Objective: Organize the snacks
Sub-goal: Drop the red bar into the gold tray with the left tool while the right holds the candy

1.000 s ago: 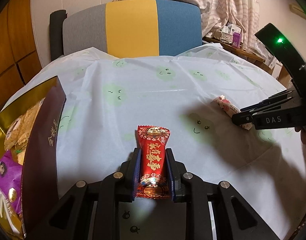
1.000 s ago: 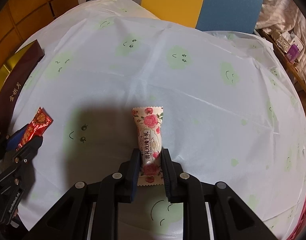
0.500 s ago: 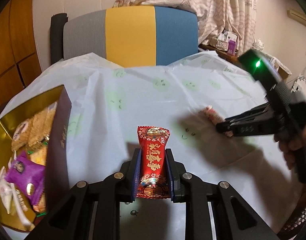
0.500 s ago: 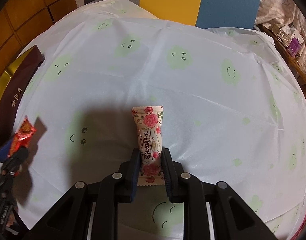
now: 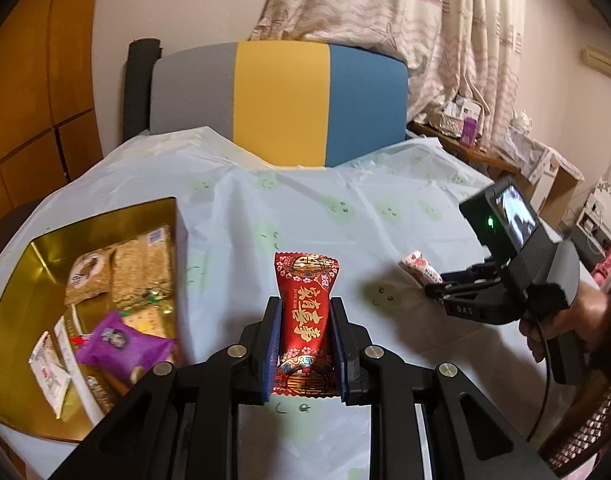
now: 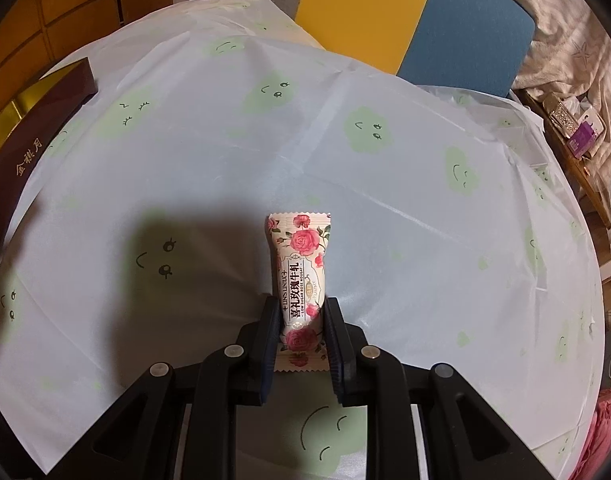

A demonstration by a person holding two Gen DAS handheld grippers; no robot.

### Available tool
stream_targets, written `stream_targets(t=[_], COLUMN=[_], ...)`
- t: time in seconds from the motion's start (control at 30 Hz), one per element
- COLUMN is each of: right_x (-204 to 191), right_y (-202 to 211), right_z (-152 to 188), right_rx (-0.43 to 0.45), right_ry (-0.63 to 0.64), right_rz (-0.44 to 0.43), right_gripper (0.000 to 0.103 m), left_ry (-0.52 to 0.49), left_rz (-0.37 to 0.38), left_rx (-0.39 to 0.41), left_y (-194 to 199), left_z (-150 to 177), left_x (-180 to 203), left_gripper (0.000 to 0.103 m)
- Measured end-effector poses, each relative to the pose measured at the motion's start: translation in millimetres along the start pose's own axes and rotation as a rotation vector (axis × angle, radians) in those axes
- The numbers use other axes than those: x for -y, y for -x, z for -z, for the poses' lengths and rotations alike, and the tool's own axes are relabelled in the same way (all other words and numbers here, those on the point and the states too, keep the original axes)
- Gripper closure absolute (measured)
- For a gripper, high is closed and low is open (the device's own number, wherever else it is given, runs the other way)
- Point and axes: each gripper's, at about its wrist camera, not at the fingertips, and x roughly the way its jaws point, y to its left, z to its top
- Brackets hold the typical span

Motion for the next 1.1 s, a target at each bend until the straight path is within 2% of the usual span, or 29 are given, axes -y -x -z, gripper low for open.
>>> stream_targets(t=[0.3,0.53,0.67,0.87,1.0,1.1], right_x=[-5.6,-4.3,-4.5,-7.7,-11.0,-12.7], right_y=[1.5,2.4,2.0,1.6,2.0,2.3], right_z=[1.8,1.7,1.4,1.1,1.1,1.3], right_rx=[0.011,0.010,0.007,0.007,0.008,0.008], right_ry=[0.022,0.021,0.023,0.030,0.030,0.028], right_rz=[0.017,0.015,0.017,0.027,0.034,0.037], right_gripper=[0.080,0.080,0.080,0.080,0.080,0.080], left_ry=[0.096,0.328,0.504,0.708,0.766,0.760], left_rz=[-0.012,-0.079,-0.129,-0.108,-0.058,-0.058], left_rx=[0.017,0.052,0.067,0.014,-0.026,-0.071], left_y=[23.0,48.8,62.9,60.0,47.6,33.7], left_z=[-6.5,-22.8,-16.0,8.5,12.9,12.5], left_x=[-37.1,-124.2,-185.7,-242.4,-251.1,-250.4], left_gripper=[0.080,0.080,0.080,0.080,0.080,0.079])
